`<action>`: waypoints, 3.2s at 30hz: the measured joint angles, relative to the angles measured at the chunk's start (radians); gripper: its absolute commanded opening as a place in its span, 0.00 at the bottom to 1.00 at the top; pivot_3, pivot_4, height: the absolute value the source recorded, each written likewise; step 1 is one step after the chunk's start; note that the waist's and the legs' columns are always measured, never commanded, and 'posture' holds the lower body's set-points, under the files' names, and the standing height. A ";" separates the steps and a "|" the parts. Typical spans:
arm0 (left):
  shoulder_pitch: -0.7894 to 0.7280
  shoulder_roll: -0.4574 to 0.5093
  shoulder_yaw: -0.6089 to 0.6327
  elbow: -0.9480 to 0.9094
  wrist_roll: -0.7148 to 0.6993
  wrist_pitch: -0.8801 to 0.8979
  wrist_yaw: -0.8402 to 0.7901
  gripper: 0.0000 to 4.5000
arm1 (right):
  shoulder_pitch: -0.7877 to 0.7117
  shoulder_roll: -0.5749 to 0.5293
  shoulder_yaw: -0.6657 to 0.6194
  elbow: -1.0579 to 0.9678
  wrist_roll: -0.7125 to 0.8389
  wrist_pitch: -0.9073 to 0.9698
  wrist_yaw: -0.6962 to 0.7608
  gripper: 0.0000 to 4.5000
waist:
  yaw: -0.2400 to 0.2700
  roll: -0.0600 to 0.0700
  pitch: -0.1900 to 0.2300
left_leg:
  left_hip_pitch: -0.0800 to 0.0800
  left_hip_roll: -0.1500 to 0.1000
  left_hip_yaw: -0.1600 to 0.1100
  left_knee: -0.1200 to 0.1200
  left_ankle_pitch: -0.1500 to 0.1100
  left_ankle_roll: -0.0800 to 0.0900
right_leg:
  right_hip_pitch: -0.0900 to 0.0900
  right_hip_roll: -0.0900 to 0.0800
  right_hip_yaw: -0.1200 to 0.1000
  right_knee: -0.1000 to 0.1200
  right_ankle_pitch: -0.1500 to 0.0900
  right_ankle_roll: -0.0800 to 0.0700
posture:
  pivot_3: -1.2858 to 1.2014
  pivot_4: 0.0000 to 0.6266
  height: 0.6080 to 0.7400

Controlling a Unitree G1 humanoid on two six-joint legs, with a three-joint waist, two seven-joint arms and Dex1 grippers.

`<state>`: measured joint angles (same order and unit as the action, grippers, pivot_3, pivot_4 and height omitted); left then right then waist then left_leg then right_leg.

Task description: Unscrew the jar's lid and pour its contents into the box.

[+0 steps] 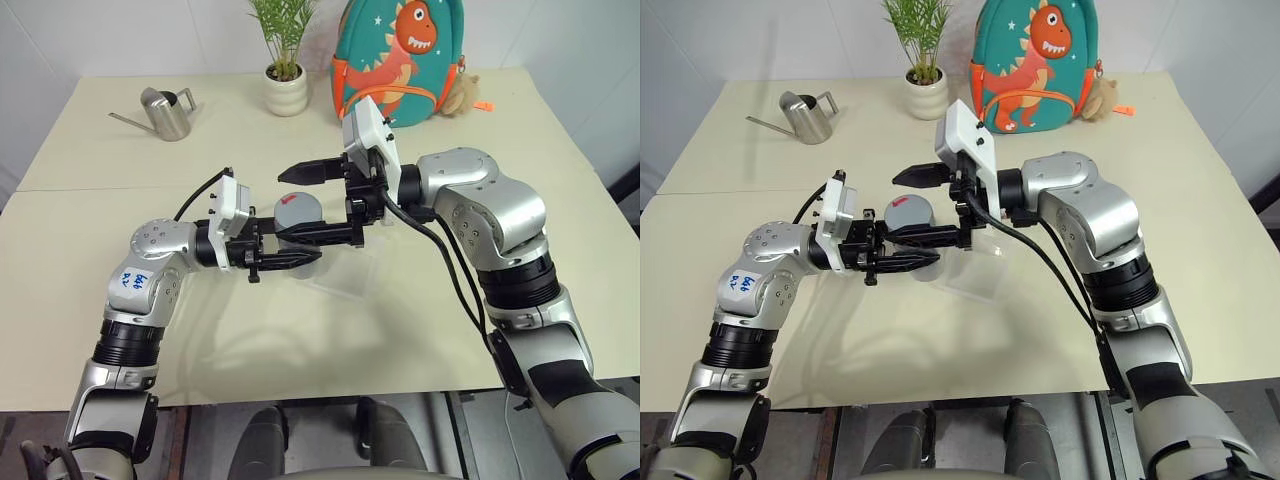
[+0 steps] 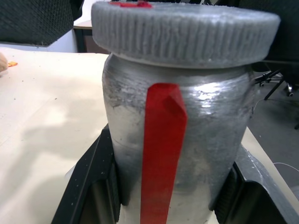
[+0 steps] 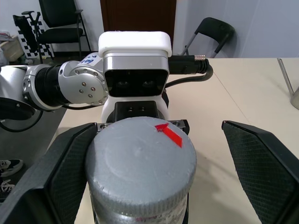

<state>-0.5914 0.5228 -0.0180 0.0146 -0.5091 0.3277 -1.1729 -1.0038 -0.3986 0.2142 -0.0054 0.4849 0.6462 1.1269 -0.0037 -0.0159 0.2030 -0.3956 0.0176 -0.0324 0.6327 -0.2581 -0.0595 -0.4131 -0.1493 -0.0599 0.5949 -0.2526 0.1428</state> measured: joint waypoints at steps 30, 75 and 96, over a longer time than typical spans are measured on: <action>0.007 0.001 0.002 -0.001 0.000 -0.001 0.000 0.43 | 0.012 0.011 -0.078 -0.028 0.120 0.054 -0.003 0.73 | 0.000 0.000 0.000 | 0.000 0.000 0.000 0.000 0.000 0.000 | 0.000 0.000 0.000 0.000 0.000 0.000 | 0.52 0.24 1.00; 0.007 0.002 0.000 0.004 0.002 -0.001 -0.020 0.43 | 0.038 -0.009 -0.016 -0.072 0.091 0.073 -0.035 0.87 | 0.000 0.000 0.000 | 0.001 0.000 0.001 0.000 -0.001 0.001 | 0.000 0.000 0.001 0.000 0.000 0.000 | 0.52 0.24 1.00; 0.011 0.003 0.009 0.003 0.002 -0.002 -0.015 0.43 | 0.162 -0.038 -0.323 -0.120 0.278 0.138 -0.269 0.57 | 0.007 -0.001 -0.001 | 0.001 0.000 0.001 -0.001 -0.002 0.004 | 0.001 0.000 0.001 -0.001 0.000 0.000 | 0.52 0.24 1.00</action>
<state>-0.5799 0.5257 -0.0090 0.0173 -0.5073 0.3254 -1.1875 -0.8423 -0.4365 -0.1092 -0.1252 0.7630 0.7847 0.8577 0.0029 -0.0171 0.2023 -0.3948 0.0176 -0.0316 0.6321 -0.2604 -0.0557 -0.4123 -0.1493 -0.0591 0.5939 -0.2521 0.1429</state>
